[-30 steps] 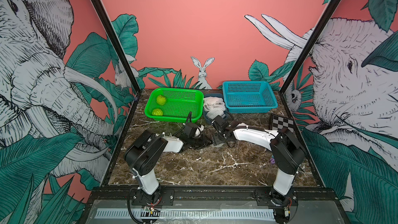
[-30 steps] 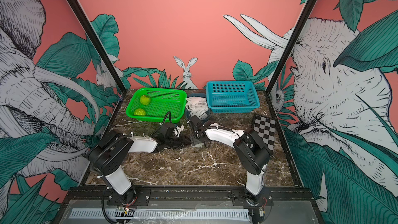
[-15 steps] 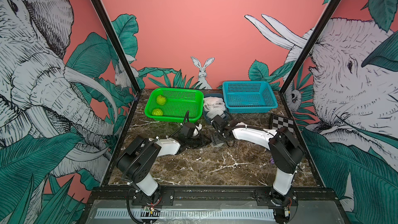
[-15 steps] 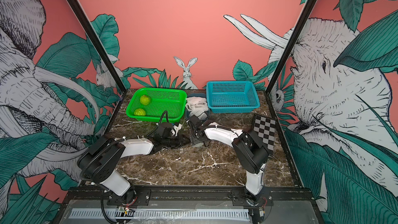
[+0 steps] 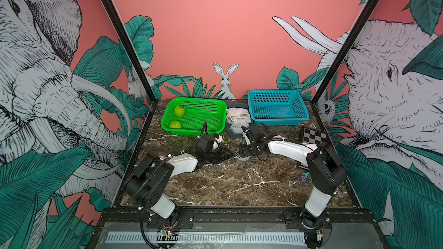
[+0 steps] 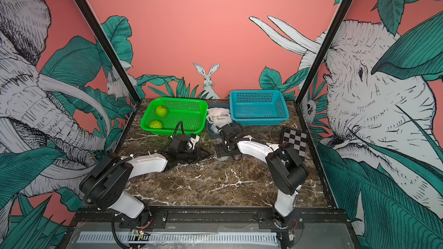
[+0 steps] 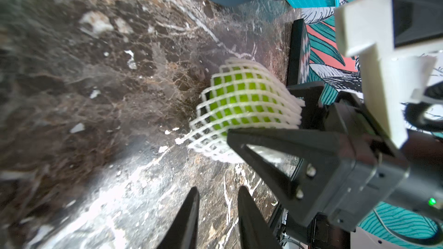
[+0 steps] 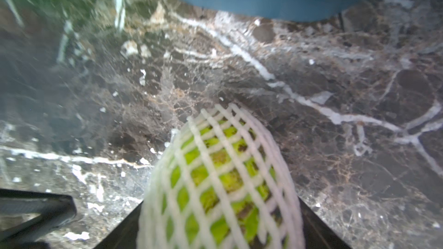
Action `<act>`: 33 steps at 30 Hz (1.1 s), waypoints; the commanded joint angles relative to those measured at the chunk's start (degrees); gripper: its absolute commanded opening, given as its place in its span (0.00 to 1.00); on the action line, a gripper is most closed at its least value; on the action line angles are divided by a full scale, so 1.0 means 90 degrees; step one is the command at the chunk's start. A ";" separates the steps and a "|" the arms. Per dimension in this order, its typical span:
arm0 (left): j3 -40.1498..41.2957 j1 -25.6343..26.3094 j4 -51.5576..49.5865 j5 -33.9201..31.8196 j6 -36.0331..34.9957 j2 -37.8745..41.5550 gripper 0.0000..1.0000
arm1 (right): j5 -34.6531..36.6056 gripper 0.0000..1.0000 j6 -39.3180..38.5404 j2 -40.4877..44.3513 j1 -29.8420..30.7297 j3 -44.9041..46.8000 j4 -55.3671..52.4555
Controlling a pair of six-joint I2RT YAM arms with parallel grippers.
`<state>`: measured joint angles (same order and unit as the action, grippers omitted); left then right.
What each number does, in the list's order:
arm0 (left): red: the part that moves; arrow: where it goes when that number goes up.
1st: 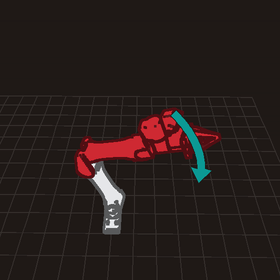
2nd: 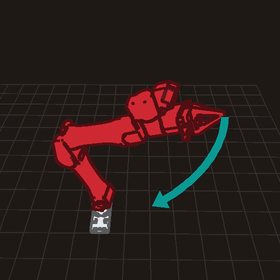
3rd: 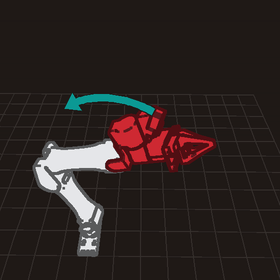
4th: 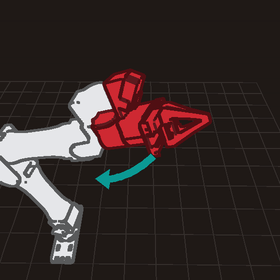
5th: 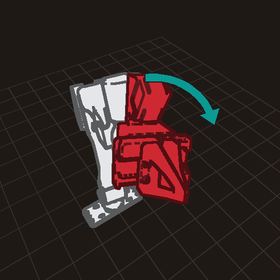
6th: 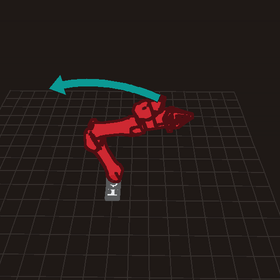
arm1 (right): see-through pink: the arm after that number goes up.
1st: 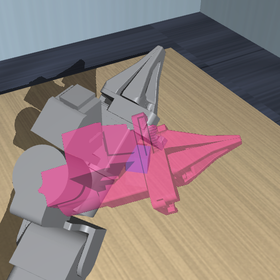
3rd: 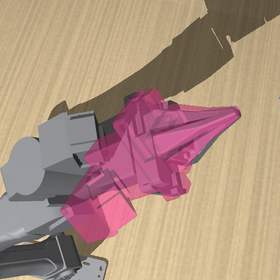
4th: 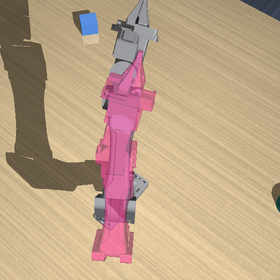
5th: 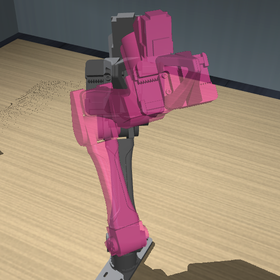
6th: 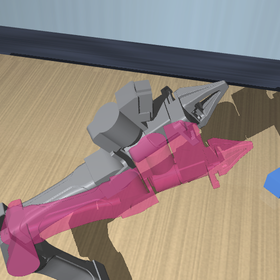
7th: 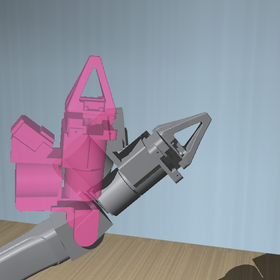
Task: Sleeve custard apples in foam nets
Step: Pick up the custard apple from the center of the board, then adjust the foam net on the custard apple.
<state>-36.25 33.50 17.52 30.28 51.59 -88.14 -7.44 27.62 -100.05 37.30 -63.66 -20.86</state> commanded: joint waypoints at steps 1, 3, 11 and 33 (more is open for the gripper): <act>0.0047 -0.0098 -0.0321 -0.0140 -0.0076 0.0316 0.30 | -0.0785 0.80 0.0198 0.0432 -0.0256 0.0237 0.0681; 0.0024 -0.0162 -0.0433 -0.0152 -0.0122 0.0409 0.30 | -0.1134 0.81 0.0232 0.0563 -0.0389 0.0372 0.0915; -0.0174 -0.0443 -0.1050 -0.0268 -0.0323 0.1015 0.31 | -0.2622 0.81 0.0425 0.1263 -0.0868 0.0907 0.2064; -0.1353 -0.0686 -0.2123 -0.0217 -0.0882 0.2417 0.35 | -0.5312 0.80 0.3684 0.1656 -0.1703 0.1738 0.7104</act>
<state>-46.63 27.55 -3.01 27.18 44.29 -68.05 -51.09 52.60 -85.12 22.20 -47.81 28.56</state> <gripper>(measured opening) 0.344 0.802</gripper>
